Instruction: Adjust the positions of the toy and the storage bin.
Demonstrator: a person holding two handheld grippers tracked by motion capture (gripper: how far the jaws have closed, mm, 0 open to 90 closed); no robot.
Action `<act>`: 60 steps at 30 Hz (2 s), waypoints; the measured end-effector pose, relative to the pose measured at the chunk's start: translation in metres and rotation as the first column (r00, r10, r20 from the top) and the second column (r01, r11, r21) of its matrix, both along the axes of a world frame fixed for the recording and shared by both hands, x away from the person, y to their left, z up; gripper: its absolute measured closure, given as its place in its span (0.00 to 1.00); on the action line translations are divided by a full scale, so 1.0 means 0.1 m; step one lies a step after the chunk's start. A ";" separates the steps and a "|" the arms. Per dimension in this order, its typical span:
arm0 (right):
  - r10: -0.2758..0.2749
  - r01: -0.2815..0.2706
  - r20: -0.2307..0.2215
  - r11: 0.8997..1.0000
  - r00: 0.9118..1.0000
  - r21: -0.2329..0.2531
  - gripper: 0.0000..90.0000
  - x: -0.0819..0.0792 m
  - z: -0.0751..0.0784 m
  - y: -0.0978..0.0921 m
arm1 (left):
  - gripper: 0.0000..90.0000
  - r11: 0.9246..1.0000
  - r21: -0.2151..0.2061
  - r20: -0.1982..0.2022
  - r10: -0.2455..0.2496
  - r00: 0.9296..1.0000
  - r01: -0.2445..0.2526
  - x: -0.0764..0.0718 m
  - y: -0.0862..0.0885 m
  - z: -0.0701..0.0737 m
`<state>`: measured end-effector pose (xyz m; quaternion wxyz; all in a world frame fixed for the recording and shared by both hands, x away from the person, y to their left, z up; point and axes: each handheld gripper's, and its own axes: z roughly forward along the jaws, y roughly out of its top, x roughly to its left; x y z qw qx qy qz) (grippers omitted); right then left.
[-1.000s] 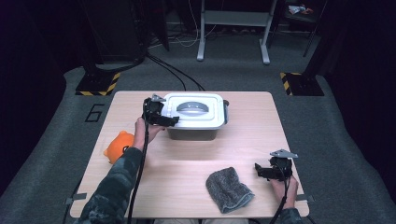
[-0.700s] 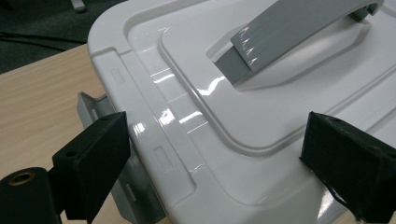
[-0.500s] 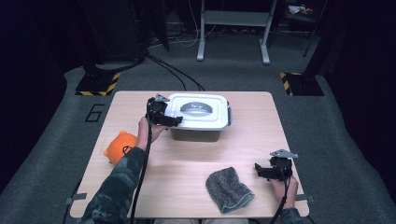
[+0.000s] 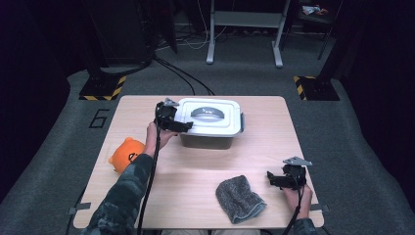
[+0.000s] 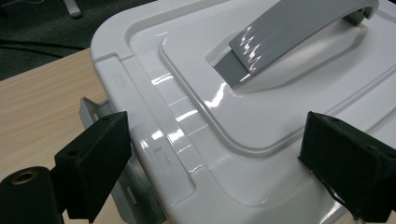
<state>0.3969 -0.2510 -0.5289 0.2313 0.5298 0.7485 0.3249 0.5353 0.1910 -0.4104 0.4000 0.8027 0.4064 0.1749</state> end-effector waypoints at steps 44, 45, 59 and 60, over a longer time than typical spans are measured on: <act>0.108 -0.113 0.051 0.987 0.993 0.114 0.10 0.30 0.62 0.02 | 0.00 0.991 -0.060 0.127 -0.111 0.986 0.119 -1.32 -0.14 0.01; 0.119 -0.125 0.056 0.986 0.991 0.109 0.10 0.34 0.66 0.04 | 0.00 0.991 -0.061 0.125 -0.111 0.986 0.119 -1.38 -0.14 -0.06; 0.199 -0.208 0.075 0.968 0.977 0.143 0.29 1.12 1.18 0.34 | 0.00 0.997 0.061 0.060 -0.047 0.997 0.043 -1.91 0.07 -1.02; 0.202 -0.211 0.074 0.966 0.977 0.151 0.33 1.18 1.20 0.37 | 0.00 0.997 0.071 0.064 -0.035 0.997 0.031 -1.90 0.07 -1.04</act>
